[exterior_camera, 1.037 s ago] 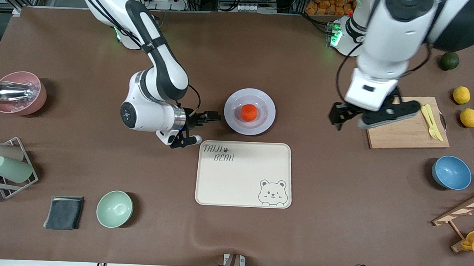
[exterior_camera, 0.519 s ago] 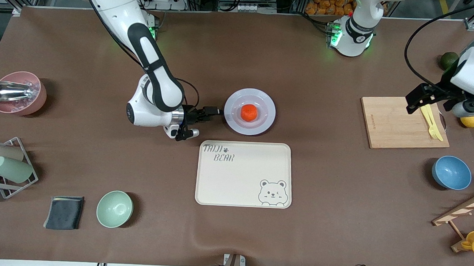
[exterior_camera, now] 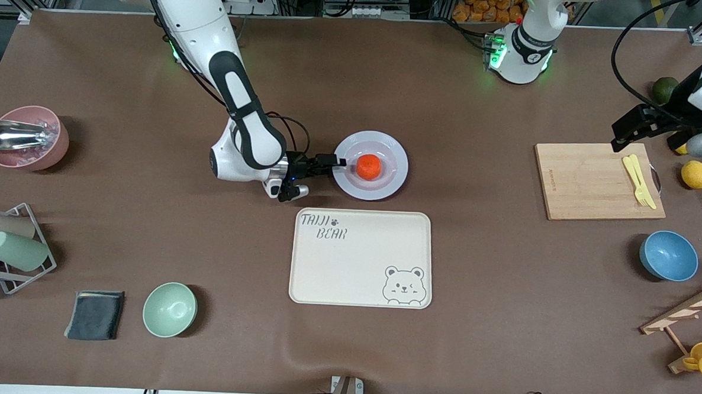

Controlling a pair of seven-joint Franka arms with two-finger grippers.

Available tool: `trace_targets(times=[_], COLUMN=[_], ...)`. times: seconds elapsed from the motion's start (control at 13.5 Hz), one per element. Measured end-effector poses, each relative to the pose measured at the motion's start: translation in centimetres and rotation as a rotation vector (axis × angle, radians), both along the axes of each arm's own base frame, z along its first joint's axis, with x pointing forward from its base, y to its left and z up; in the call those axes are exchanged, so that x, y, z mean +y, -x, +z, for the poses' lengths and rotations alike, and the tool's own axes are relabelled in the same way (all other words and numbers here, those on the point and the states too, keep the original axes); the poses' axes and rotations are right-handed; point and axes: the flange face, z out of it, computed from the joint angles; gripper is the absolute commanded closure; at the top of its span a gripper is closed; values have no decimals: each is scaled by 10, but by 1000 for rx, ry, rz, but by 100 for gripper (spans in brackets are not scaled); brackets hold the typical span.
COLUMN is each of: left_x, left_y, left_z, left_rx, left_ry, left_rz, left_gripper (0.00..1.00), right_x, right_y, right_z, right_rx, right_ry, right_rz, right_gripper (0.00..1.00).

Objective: Place orange and plate with both arms
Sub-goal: 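Grasp the plate rim with the right gripper while the left gripper retracts, then slide the plate with the right gripper onto the bear tray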

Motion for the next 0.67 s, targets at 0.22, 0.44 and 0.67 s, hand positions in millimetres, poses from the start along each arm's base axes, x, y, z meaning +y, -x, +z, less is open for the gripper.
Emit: trace_targets(times=[0.22,0.44,0.67], left_x=[12,0,0], left_y=[0,2,3], left_z=[0,0,-1], left_rx=[9,15,28], left_ry=[25,24,24], left_rz=[-8,-28,-30], left_gripper=[0,0,0], right_x=[20,16,14], right_y=[16,16,16], right_z=[-2,-9,-13], right_rx=[-45,-92,-101], right_ry=[-22,-29,-28], right_rz=[48,78,84], right_gripper=[100,100,100])
